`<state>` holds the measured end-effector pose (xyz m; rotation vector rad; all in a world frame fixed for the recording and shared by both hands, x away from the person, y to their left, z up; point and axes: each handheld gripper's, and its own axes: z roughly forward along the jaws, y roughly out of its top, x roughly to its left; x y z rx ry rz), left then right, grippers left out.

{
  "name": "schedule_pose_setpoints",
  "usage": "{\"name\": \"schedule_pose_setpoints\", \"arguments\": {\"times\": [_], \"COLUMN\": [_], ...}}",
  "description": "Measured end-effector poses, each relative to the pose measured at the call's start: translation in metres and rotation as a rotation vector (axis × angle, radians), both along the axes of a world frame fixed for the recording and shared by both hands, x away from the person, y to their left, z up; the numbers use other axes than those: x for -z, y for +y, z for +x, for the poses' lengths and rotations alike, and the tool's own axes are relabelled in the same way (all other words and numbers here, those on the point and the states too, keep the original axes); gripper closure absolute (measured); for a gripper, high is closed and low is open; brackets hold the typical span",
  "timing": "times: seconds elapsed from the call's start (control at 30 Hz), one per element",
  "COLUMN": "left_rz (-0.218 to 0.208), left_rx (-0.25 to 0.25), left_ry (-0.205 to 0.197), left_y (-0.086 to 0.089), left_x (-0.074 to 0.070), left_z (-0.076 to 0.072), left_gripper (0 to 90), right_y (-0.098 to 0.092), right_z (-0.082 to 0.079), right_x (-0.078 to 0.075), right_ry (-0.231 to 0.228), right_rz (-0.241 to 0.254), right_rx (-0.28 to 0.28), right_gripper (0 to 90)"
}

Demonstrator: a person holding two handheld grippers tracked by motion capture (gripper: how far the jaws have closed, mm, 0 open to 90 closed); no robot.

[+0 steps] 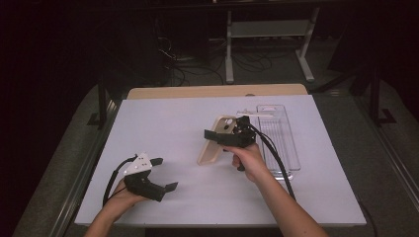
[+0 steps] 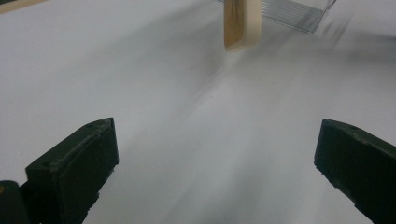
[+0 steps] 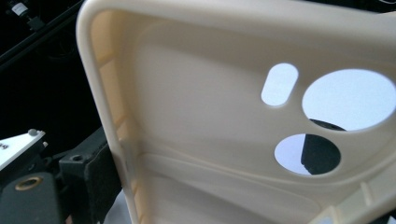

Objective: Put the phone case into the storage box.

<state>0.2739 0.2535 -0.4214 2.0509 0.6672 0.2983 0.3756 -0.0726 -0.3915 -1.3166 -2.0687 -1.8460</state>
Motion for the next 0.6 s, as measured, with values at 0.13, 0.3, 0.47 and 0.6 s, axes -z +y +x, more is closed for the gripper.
{"name": "schedule_pose_setpoints", "arguments": {"times": [0.13, 0.3, 0.47, 0.6], "left_rz": [0.000, 0.011, 0.007, 0.011], "left_rx": [-0.008, 0.001, -0.008, -0.006], "left_ry": [0.007, -0.005, -0.001, 0.003], "left_y": [0.000, 0.000, 0.000, 0.000], "left_x": [0.001, 0.001, 0.001, 0.000], "left_z": [0.000, 0.002, 0.002, 0.002], "left_gripper": [0.0, 0.0, 0.0, 0.0], "right_y": [-0.006, -0.013, -0.019, -0.023], "right_z": [0.003, 0.008, 0.012, 0.015], "right_x": [-0.004, -0.011, -0.018, -0.023], "right_ry": [0.008, 0.011, -0.002, -0.005], "right_rz": [0.002, 0.009, 0.003, 0.006], "right_rx": [0.011, 0.029, 0.038, 0.052], "right_gripper": [9.1, 9.2, 9.2, 9.2]}}
